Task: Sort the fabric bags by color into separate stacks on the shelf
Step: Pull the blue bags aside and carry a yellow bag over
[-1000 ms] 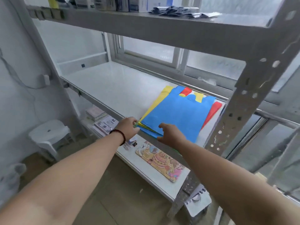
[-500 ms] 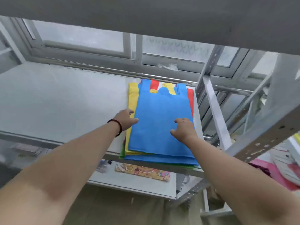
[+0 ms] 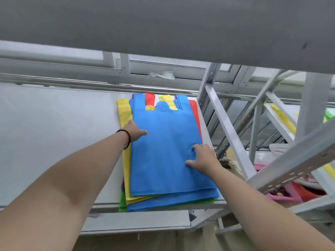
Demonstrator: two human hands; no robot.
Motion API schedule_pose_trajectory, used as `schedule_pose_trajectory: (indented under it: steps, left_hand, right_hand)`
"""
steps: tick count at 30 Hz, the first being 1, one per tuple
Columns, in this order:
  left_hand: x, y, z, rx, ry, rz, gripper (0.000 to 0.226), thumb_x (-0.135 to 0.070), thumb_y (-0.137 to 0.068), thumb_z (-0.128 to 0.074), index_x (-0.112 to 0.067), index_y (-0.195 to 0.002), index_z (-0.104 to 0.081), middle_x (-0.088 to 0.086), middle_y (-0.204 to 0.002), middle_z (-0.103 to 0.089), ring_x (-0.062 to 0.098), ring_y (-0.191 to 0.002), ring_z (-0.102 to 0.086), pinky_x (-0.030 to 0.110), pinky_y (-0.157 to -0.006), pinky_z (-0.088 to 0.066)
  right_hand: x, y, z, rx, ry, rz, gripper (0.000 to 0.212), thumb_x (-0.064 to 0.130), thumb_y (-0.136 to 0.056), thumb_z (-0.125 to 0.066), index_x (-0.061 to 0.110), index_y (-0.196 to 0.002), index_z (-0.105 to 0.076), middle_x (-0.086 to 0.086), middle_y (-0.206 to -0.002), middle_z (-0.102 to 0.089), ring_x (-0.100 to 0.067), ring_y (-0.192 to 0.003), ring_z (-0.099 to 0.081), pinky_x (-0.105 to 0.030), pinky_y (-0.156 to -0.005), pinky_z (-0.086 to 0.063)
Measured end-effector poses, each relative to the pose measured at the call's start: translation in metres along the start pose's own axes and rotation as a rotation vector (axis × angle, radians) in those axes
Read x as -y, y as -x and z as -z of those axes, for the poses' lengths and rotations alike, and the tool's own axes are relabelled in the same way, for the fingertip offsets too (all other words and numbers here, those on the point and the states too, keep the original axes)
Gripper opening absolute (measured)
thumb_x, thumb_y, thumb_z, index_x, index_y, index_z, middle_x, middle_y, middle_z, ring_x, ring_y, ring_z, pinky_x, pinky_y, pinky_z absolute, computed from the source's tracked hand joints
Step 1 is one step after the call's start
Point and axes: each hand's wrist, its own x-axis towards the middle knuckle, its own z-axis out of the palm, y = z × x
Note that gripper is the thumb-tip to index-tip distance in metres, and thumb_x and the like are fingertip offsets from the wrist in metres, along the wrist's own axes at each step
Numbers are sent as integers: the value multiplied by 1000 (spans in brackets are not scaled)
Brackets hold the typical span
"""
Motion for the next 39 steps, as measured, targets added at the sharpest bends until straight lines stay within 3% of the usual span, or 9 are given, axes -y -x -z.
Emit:
schedule_pose_trajectory:
  steps: [4,8,16,20,26,29,31,35,39]
  left_hand:
    - [-26,23,0,-88,54,-9,80,-33,-83,-64,-8,-146,-21,10,-144,-39,30,-125,-45,38,-99,-43]
    - [-38,31,-6,-136,510,80,74,-17,-84,-66,-6,-143,-22,13,-136,-41,30,-110,-51,33,-79,-43]
    - [-16,82,-23,245,756,261,22,-8,-85,-64,-3,-106,-60,12,-83,-65,25,-64,-65,36,-53,-56]
    - [-2,90,-25,247,725,239,29,4,-86,-58,1,-115,-57,13,-87,-63,30,-72,-60,44,-69,-52]
    - [20,123,-6,435,780,283,17,-3,-91,-52,-4,-105,-61,10,-79,-71,25,-62,-68,35,-55,-59]
    - [43,154,-5,543,858,343,15,-7,-90,-52,-7,-99,-64,9,-79,-73,24,-61,-71,34,-54,-59]
    - [58,177,-9,594,922,368,22,-6,-81,-62,-6,-102,-66,12,-84,-74,26,-65,-72,35,-55,-58]
    - [87,212,-21,672,1015,393,73,-7,-33,-90,-1,-103,-71,19,-96,-72,30,-74,-72,36,-59,-58]
    - [101,238,-24,661,1012,362,68,-7,-41,-86,1,-107,-70,22,-109,-68,32,-81,-71,37,-67,-59]
  right_hand:
    - [1,0,3,12,-8,1,59,36,-82,-63,12,-132,-43,-12,-132,-40,-32,-125,-36,-32,-103,-32]
    - [2,0,4,23,-5,-9,62,36,-81,-65,13,-133,-41,-11,-133,-40,-31,-127,-36,-33,-104,-32]
    - [-1,2,9,71,-52,-13,66,36,-79,-68,14,-135,-41,-11,-135,-39,-30,-129,-34,-36,-106,-33]
    - [-7,9,10,42,-113,-38,70,35,-80,-67,14,-140,-38,-10,-139,-38,-28,-132,-33,-35,-106,-33]
    - [-5,18,14,-59,-463,-116,68,30,-79,-72,9,-136,-43,-10,-131,-48,-26,-122,-49,-32,-93,-41]
    - [1,22,14,77,-692,-244,38,28,-78,-74,8,-106,-55,-6,-102,-56,-28,-99,-61,-39,-81,-52]
    - [4,30,14,231,-740,-335,25,26,-81,-71,11,-83,-51,-6,-84,-60,-26,-70,-64,-36,-64,-56]
    - [-1,41,4,414,-795,-377,32,33,-79,-72,10,-94,-56,-6,-68,-61,-14,-44,-50,-22,-43,-39]
    - [5,40,-2,486,-979,-335,38,27,-71,-79,7,-101,-66,-8,-90,-73,-24,-75,-69,-31,-65,-57]
